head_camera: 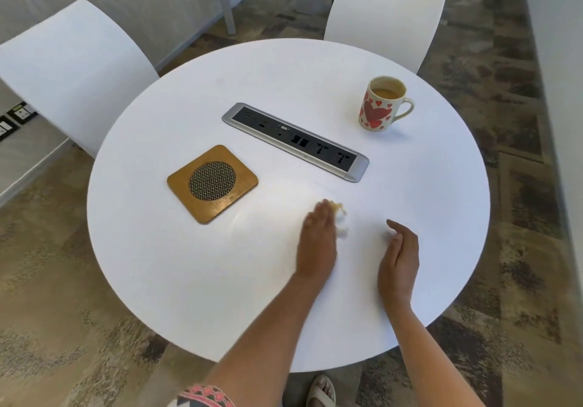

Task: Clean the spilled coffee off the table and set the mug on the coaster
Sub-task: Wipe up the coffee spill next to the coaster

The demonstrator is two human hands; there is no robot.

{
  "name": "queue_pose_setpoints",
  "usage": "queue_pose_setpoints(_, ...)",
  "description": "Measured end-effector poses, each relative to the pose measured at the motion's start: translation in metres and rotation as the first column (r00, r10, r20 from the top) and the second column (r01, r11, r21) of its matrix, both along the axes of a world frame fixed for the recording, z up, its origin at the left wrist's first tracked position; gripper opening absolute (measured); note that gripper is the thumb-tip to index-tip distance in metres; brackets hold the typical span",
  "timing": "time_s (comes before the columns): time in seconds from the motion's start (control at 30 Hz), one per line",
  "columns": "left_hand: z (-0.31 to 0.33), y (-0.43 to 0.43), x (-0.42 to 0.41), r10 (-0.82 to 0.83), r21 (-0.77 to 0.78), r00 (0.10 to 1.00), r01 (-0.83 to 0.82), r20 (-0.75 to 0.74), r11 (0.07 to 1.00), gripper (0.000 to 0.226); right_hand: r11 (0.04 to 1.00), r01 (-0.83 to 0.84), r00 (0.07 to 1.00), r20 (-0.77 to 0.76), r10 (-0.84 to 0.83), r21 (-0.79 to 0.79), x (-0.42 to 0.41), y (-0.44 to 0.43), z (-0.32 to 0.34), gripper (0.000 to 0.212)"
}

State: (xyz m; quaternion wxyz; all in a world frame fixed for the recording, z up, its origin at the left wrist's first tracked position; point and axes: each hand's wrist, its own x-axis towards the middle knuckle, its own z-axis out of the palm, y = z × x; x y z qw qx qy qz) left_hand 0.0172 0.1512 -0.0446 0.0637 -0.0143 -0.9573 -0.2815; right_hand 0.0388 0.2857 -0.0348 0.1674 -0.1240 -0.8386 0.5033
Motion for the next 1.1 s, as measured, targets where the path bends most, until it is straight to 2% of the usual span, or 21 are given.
queue_pose_setpoints(0.13, 0.001, 0.024, 0.038, -0.152, 0.043, 0.988, 0.152, -0.009, 0.987, 0.049, 1.0, 0.004, 1.0, 0.001, -0.004, 0.014, -0.001, 0.003, -0.001, 0.038)
queue_pose_setpoints(0.23, -0.004, 0.011, 0.063, -0.19, 0.101, 0.982, 0.188, 0.006, 0.977, 0.051, 0.973, -0.162, 0.987, 0.005, 0.164, 0.167, 0.006, 0.001, 0.0, 0.038)
queue_pose_setpoints(0.27, -0.002, 0.007, 0.067, -0.184, 0.16, 0.982, 0.177, 0.032, 0.971, 0.052, 0.934, -0.264, 0.963, 0.005, 0.271, 0.241, 0.012, -0.002, 0.001, 0.039)
queue_pose_setpoints(0.33, 0.008, -0.003, 0.07, -0.148, 0.295, 0.987, 0.126, 0.055, 0.947, 0.053, 0.781, -0.468, 0.864, 0.029, 0.502, 0.414, 0.024, -0.01, 0.0, 0.041)
queue_pose_setpoints(0.4, 0.018, -0.02, 0.069, -0.087, 0.324, 0.996, 0.077, 0.019, 0.943, 0.051, 0.568, -0.588, 0.739, 0.097, 0.666, 0.577, 0.032, -0.017, -0.005, 0.041)
queue_pose_setpoints(0.43, 0.021, -0.032, 0.066, -0.052, 0.298, 0.999, 0.054, -0.014, 0.953, 0.05, 0.488, -0.608, 0.703, 0.138, 0.698, 0.626, 0.034, -0.02, -0.006, 0.04)
queue_pose_setpoints(0.47, 0.023, -0.046, 0.063, -0.013, 0.258, 0.999, 0.026, -0.051, 0.966, 0.049, 0.459, -0.61, 0.696, 0.16, 0.7, 0.647, 0.035, -0.023, -0.005, 0.039)
queue_pose_setpoints(0.57, 0.023, -0.096, 0.051, 0.123, 0.143, 0.987, -0.108, -0.102, 0.984, 0.045, 0.491, -0.583, 0.73, 0.151, 0.667, 0.647, 0.043, -0.037, -0.001, 0.038)
queue_pose_setpoints(0.6, 0.023, -0.112, 0.049, 0.171, 0.117, 0.98, -0.159, -0.098, 0.98, 0.044, 0.461, -0.591, 0.705, 0.147, 0.693, 0.662, 0.05, -0.045, -0.001, 0.039)
queue_pose_setpoints(0.73, 0.019, -0.162, 0.043, 0.309, 0.044, 0.949, -0.307, -0.057, 0.951, 0.041, 0.16, -0.728, 0.399, 0.222, 0.89, 0.667, 0.08, -0.085, -0.007, 0.045)
queue_pose_setpoints(0.8, 0.015, -0.174, 0.041, 0.328, 0.026, 0.944, -0.328, -0.032, 0.944, 0.041, 0.077, -0.76, 0.304, 0.248, 0.92, 0.646, 0.077, -0.095, -0.006, 0.046)
queue_pose_setpoints(0.87, 0.011, -0.18, 0.042, 0.318, 0.019, 0.948, -0.318, -0.014, 0.948, 0.041, 0.088, -0.76, 0.304, 0.231, 0.924, 0.644, 0.057, -0.099, -0.002, 0.043)
queue_pose_setpoints(0.9, 0.009, -0.182, 0.043, 0.31, 0.021, 0.951, -0.31, -0.006, 0.951, 0.041, 0.134, -0.751, 0.346, 0.213, 0.914, 0.646, 0.041, -0.1, -0.001, 0.041)
queue_pose_setpoints(1.0, 0.004, -0.183, 0.046, 0.292, 0.04, 0.956, -0.291, -0.003, 0.956, 0.044, 0.42, -0.687, 0.626, 0.188, 0.757, 0.593, -0.015, -0.098, -0.002, 0.041)
queue_pose_setpoints(1.03, 0.003, -0.182, 0.048, 0.286, 0.045, 0.958, -0.285, -0.01, 0.957, 0.048, 0.477, -0.652, 0.699, 0.224, 0.679, 0.589, -0.031, -0.099, -0.005, 0.045)
queue_pose_setpoints(1.1, 0.001, -0.182, 0.048, 0.279, 0.055, 0.96, -0.277, -0.022, 0.959, 0.051, 0.545, -0.599, 0.782, 0.284, 0.554, 0.586, -0.047, -0.113, -0.009, 0.05)
